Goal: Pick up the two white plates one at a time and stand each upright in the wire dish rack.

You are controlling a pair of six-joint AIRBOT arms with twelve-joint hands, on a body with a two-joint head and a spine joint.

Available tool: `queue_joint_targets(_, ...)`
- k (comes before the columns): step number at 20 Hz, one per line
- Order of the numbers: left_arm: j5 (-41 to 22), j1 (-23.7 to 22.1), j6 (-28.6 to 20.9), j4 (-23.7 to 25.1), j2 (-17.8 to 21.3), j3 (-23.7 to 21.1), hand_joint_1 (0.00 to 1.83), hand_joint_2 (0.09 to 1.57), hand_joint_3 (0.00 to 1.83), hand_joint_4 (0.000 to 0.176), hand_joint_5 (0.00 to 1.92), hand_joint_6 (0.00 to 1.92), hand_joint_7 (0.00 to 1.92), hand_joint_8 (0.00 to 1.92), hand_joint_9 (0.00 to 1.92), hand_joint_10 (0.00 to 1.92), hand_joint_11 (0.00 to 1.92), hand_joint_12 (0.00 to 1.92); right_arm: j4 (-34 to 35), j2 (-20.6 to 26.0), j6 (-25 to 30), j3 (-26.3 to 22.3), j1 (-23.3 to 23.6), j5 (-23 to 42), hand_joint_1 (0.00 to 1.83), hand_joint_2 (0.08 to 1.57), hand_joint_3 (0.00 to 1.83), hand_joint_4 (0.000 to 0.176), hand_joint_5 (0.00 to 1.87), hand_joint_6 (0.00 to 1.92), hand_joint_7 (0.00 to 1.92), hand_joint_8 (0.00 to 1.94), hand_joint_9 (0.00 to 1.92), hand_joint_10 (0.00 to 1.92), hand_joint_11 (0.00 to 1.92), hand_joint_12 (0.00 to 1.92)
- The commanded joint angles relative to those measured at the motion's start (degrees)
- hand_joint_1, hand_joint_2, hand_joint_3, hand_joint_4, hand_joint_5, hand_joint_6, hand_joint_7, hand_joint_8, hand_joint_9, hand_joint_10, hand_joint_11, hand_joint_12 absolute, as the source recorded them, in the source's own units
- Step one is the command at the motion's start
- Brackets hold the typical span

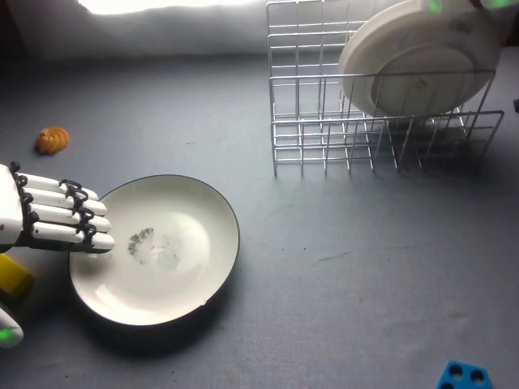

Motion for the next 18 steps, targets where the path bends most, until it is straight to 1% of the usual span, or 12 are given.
queue_joint_targets(1, -1.6, -0.1, -0.1, -2.6, 0.2, 0.4, 0.00, 1.04, 0.00, 0.000, 0.00, 0.00, 0.00, 0.00, 0.00, 0.00, 0.00, 0.00, 0.5, 0.7, 0.5, 0.1, 1.1, 6.9, 1.10, 1.08, 0.00, 0.000, 0.63, 0.00, 0.62, 0.00, 0.56, 0.00, 0.12, 1.03)
queue_joint_targets(7, -1.2, -1.7, -0.1, -2.7, 0.3, 1.4, 0.00, 1.03, 0.00, 0.000, 0.00, 0.00, 0.00, 0.00, 0.00, 0.00, 0.00, 0.00, 0.2, 0.8, 0.2, -0.5, 3.6, 8.4, 1.09, 1.08, 0.00, 0.000, 0.61, 0.00, 0.61, 0.00, 0.56, 0.00, 0.10, 1.06)
queue_joint_targets(9, -1.1, -2.2, -0.1, -2.7, 0.3, 1.9, 0.00, 1.03, 0.00, 0.000, 0.00, 0.00, 0.00, 0.00, 0.00, 0.00, 0.00, 0.00, -2.2, 1.0, 0.2, -1.3, 4.7, 9.7, 1.10, 1.07, 0.00, 0.000, 0.60, 0.00, 0.62, 0.00, 0.58, 0.01, 0.11, 1.06)
queue_joint_targets(10, -1.1, -2.3, -0.1, -2.7, 0.2, 2.3, 0.00, 1.02, 0.00, 0.000, 0.00, 0.00, 0.00, 0.00, 0.00, 0.00, 0.00, 0.00, -5.5, 1.0, -0.1, -1.8, 5.1, 11.4, 1.10, 1.06, 0.00, 0.000, 0.60, 0.00, 0.62, 0.00, 0.58, 0.01, 0.11, 1.06)
queue_joint_targets(12, -1.0, -2.3, -0.2, -2.7, 0.0, 2.9, 0.00, 1.04, 0.00, 0.000, 0.00, 0.00, 0.00, 0.00, 0.00, 0.00, 0.00, 0.00, -15.2, 1.0, -0.8, -2.8, 5.3, 17.2, 1.10, 1.06, 0.00, 0.000, 0.59, 0.00, 0.60, 0.00, 0.56, 0.00, 0.08, 1.09)
queue_joint_targets(13, -0.9, -2.2, -0.2, -2.7, -0.1, 3.0, 0.00, 1.04, 0.00, 0.000, 0.00, 0.00, 0.00, 0.00, 0.00, 0.00, 0.00, 0.00, -22.3, 1.0, -2.2, -3.9, 5.4, 22.3, 1.10, 1.06, 0.00, 0.000, 0.59, 0.00, 0.60, 0.00, 0.56, 0.00, 0.08, 1.09)
queue_joint_targets(14, -0.9, -2.0, -0.2, -2.7, -0.2, 3.0, 0.00, 1.04, 0.00, 0.000, 0.00, 0.00, 0.00, 0.00, 0.00, 0.00, 0.00, 0.00, -25.8, 1.0, -3.9, -5.1, 5.9, 24.1, 1.10, 1.06, 0.00, 0.000, 0.58, 0.00, 0.60, 0.00, 0.56, 0.00, 0.07, 1.09)
queue_joint_targets(15, -0.9, -1.6, -0.2, -2.7, -0.3, 3.0, 0.00, 1.04, 0.00, 0.000, 0.00, 0.00, 0.00, 0.00, 0.00, 0.00, 0.00, 0.00, -29.1, 1.0, -5.7, -6.7, 7.0, 24.5, 1.09, 1.05, 0.00, 0.000, 0.58, 0.00, 0.61, 0.00, 0.56, 0.00, 0.06, 1.11)
queue_joint_targets(16, -0.8, -1.3, -0.2, -2.7, -0.4, 3.0, 0.00, 1.04, 0.00, 0.000, 0.00, 0.00, 0.00, 0.00, 0.00, 0.00, 0.00, 0.00, -29.3, 1.0, -7.5, -7.7, 7.4, 24.5, 1.08, 1.05, 0.00, 0.000, 0.53, 0.00, 0.55, 0.00, 0.50, 0.00, 0.00, 1.10)
queue_joint_targets(17, -0.8, -0.9, -0.4, -2.7, -0.6, 3.0, 0.00, 1.04, 0.00, 0.000, 0.00, 0.00, 0.00, 0.00, 0.00, 0.00, 0.00, 0.00, -29.3, 0.6, -11.6, -9.0, 7.8, 24.5, 1.08, 1.05, 0.00, 0.000, 0.53, 0.00, 0.55, 0.00, 0.50, 0.00, 0.00, 1.10)
queue_joint_targets(18, -0.8, -0.6, -0.5, -2.7, -0.6, 3.0, 0.00, 1.04, 0.00, 0.000, 0.00, 0.00, 0.00, 0.00, 0.00, 0.00, 0.00, 0.00, -29.4, 0.2, -15.2, -10.2, 7.9, 24.5, 1.03, 1.03, 0.00, 0.000, 0.44, 0.00, 0.44, 0.00, 0.44, 0.00, 0.00, 1.07)
